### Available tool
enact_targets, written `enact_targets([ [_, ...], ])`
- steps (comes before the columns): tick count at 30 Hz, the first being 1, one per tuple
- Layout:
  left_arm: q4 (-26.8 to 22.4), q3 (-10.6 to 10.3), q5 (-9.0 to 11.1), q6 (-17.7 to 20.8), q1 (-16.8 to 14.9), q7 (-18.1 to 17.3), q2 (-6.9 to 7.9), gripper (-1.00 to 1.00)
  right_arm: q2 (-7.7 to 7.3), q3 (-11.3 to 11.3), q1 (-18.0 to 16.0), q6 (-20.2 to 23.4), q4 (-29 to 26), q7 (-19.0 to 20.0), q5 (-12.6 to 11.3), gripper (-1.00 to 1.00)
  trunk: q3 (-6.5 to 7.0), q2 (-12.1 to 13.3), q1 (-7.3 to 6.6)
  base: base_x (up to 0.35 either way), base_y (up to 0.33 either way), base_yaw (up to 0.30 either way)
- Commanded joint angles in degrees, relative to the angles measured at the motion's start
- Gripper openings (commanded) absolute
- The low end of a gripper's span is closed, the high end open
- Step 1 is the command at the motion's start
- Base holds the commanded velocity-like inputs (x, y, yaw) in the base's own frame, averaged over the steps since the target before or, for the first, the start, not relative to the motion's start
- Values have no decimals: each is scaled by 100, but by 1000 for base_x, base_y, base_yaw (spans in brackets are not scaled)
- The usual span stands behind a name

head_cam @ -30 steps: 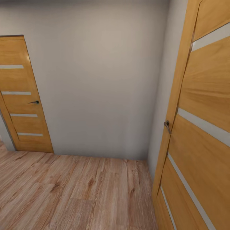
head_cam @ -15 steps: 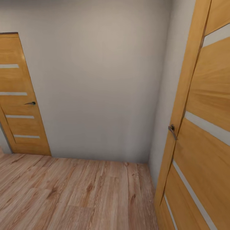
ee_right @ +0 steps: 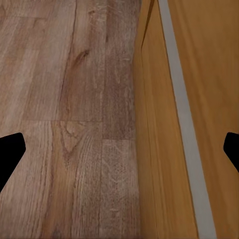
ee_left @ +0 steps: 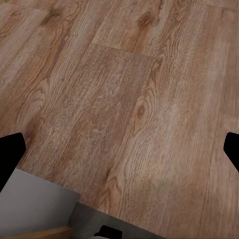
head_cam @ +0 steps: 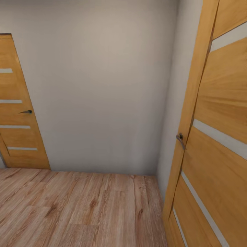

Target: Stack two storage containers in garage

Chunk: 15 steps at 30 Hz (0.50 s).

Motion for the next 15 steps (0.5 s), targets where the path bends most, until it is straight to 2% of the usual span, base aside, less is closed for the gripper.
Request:
enact_targets([
  [1, 12, 4, 38, -28, -6, -25, -3, 100, -1, 14, 3, -6, -11, 9, -47, 100, -6, -4, 0, 0, 0, -5],
  [15, 9, 4, 44, -20, -6, -16, -7, 100, -1, 14, 3, -6, -11, 9, -47, 100, -5, -4, 0, 0, 0, -1],
])
